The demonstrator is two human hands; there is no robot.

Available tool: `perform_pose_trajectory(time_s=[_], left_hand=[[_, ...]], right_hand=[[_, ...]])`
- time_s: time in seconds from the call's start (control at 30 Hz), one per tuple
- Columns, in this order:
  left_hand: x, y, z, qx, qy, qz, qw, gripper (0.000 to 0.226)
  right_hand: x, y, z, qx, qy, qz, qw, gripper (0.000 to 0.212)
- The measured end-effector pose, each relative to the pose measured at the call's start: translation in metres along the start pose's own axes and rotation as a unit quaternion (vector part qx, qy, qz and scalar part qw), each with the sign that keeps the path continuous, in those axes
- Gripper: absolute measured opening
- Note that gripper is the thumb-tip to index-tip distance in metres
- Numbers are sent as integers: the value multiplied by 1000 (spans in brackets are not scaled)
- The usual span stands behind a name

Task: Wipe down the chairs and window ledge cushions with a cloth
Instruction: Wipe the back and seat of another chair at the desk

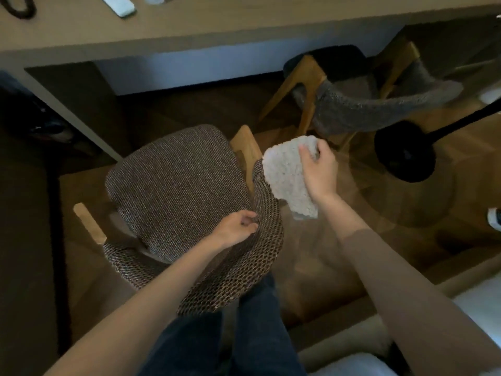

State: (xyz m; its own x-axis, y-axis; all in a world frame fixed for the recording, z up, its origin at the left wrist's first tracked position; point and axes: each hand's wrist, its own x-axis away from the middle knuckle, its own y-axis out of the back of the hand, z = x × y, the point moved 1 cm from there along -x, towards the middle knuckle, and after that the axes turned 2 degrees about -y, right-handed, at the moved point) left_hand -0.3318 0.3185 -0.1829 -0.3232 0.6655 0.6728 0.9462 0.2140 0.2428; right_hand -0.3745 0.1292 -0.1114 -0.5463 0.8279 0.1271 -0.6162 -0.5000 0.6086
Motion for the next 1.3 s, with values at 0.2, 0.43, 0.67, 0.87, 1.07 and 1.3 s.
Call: perform_pose_trajectory(time_s=[0.2,0.43,0.67,0.87,1.07,1.3], left_hand=[[-39,-8,1,22,47,8,999,46],[-51,-41,24,73,103,-42,991,52],[-50,-57,40,158,131,-51,977,51],[-49,-63,43,172,116,-72,976,65],[-47,-63,41,141,96,-75,983,61],[-29,-64,35,80,77,-77,991,51]], right_hand=[[-105,-62,8,59,147,36,987,26],[-147,-125,-30,166,217,277,921,29],[-161,-160,-64,204,223,228,926,46],[-162,-195,-78,210,155,304,916,70],[-127,-169,-100,257,187,298,900,70],[-73,-115,-123,276,118,352,887,58]])
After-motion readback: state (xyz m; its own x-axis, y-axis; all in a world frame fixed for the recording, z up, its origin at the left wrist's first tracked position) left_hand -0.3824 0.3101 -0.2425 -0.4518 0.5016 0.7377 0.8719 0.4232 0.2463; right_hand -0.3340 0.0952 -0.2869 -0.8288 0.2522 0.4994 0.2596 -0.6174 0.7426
